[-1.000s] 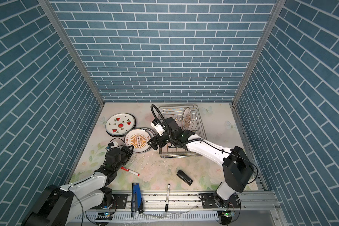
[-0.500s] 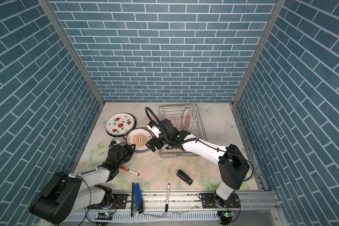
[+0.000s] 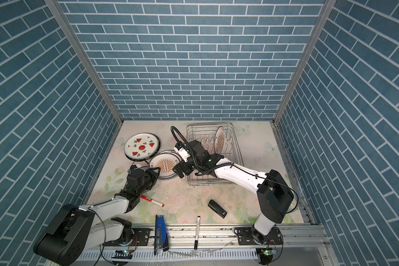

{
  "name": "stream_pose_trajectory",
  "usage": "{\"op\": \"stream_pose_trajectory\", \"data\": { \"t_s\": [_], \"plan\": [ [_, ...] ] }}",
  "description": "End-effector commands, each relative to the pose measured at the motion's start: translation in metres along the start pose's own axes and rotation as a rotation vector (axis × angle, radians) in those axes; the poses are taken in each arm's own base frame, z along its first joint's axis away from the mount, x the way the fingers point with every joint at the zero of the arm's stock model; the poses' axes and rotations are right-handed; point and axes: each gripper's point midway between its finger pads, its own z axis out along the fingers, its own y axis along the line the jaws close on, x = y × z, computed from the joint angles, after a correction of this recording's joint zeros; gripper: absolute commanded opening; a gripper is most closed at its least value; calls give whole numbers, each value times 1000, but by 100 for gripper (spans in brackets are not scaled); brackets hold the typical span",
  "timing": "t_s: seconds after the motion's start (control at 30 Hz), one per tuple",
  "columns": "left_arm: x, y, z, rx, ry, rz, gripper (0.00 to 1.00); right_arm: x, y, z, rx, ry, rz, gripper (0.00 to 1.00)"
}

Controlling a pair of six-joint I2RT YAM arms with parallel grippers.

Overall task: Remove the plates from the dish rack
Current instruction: 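Lower the sunburst plate flat onto the sunburst stack with the left gripper, then open the left gripper and draw it back while right moves over the rack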

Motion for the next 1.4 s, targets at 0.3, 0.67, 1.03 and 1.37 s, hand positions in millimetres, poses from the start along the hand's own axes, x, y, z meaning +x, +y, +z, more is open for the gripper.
{"op": "stream_pose_trajectory", "data": {
  "t_s": [0.3,0.67,1.03,1.37],
  "plan": [
    [-8,6,5,-89,-21,62,59,-11,1,-1,22,-10,-45,99],
    [-19,10,-10,-144,-78,99,62,-10,-1,1,35,-5,-48,99],
    [-18,2,-7,-121,-65,117,65,-14,-7,-4,75,-34,-46,99],
    [-26,-17,-20,-72,-99,191,100,-37,-35,-51,244,-237,-15,99]
  ]
}}
